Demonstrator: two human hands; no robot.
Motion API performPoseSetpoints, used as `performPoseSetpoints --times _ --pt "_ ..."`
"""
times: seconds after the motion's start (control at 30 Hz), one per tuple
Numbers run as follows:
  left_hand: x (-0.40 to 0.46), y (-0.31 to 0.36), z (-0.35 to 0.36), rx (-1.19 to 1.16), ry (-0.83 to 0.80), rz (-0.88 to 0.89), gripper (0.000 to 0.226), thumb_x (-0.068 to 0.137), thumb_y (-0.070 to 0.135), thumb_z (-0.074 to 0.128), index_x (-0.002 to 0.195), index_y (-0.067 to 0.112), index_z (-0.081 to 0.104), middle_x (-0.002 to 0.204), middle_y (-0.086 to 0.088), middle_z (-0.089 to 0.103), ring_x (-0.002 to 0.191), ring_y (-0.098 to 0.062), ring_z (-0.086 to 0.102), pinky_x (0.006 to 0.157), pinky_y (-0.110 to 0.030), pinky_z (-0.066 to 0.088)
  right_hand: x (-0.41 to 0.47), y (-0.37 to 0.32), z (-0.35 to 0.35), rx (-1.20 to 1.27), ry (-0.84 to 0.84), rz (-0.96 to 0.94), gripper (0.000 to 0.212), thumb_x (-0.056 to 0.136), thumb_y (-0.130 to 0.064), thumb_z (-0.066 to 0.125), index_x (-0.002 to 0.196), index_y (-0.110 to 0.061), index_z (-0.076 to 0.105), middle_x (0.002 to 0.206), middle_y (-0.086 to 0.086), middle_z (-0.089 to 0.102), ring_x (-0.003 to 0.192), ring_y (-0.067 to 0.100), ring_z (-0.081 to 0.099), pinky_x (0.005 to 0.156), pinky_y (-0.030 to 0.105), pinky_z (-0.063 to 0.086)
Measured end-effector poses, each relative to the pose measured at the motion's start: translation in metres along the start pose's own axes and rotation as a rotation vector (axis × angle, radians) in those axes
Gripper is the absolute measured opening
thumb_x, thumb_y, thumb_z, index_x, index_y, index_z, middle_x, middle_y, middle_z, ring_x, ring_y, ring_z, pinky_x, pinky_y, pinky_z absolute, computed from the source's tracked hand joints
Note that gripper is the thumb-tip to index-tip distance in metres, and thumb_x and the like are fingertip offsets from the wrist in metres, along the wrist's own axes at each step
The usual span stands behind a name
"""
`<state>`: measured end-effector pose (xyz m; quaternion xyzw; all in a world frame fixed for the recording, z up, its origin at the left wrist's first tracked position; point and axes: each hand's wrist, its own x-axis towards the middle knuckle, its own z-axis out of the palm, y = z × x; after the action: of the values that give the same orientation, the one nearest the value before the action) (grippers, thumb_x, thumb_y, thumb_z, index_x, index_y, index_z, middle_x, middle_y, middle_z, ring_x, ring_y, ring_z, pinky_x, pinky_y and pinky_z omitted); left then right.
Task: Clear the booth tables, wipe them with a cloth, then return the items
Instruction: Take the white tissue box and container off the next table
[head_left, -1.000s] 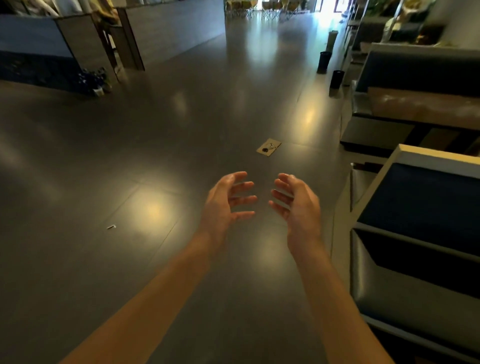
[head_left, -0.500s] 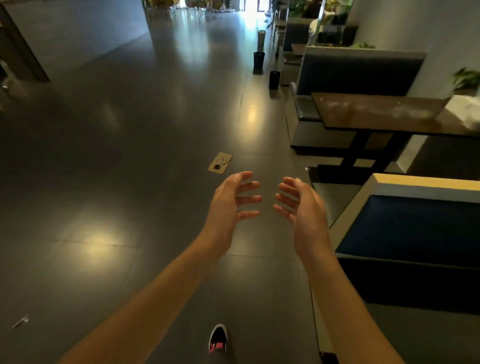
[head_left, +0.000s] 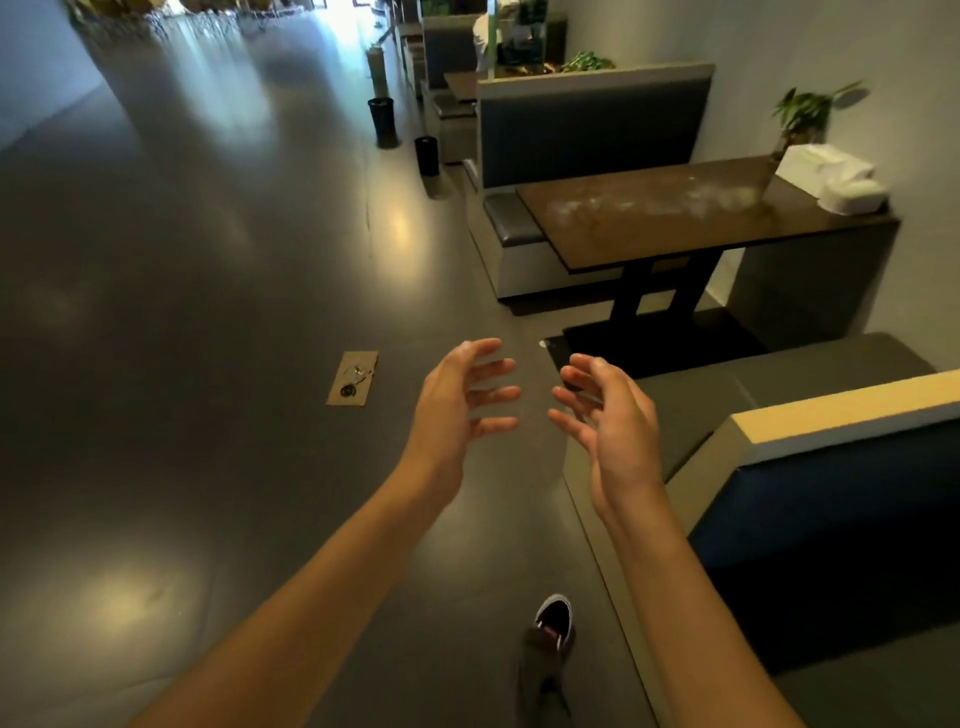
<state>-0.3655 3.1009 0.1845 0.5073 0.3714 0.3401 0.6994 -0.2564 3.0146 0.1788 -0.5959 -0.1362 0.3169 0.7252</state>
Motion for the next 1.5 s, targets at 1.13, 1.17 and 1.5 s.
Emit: performPoseSetpoints --times 1.13,1.17,1.5 --pt "0.722 0.069 0.218 0.106 -0.32 -0.103 0.035 0.107 0.038 0.036 0.119 0.022 0.065 0.117 -0.006 0.07 0.091 -0.019 0.069 0.072 -0.033 0.059 0.709 -0.089 0.106 0.102 0.356 0.045 0.018 0.102 -0.027 0.052 0.103 -0.02 0.068 0.113 0.007 0.068 0.105 0.023 0.068 0.086 0.037 0.058" --pt "0.746 0.075 0.223 0.122 -0.341 -0.098 0.036 0.107 0.038 0.036 0.12 0.022 0.065 0.117 -0.006 0.07 0.093 -0.019 0.069 0.073 -0.033 0.059 0.73 -0.092 0.113 0.116 0.372 0.039 0.018 0.102 -0.027 0.052 0.104 -0.02 0.068 0.113 0.007 0.068 0.105 0.023 0.068 0.085 0.037 0.058" --pt "0.851 0.08 0.275 0.062 -0.422 -0.217 0.039 0.108 0.034 0.035 0.128 0.013 0.061 0.125 -0.013 0.066 0.095 -0.023 0.062 0.064 -0.028 0.055 0.828 -0.113 0.11 0.127 0.485 0.045 0.018 0.101 -0.027 0.052 0.107 -0.019 0.068 0.115 0.006 0.068 0.105 0.021 0.068 0.083 0.035 0.057"
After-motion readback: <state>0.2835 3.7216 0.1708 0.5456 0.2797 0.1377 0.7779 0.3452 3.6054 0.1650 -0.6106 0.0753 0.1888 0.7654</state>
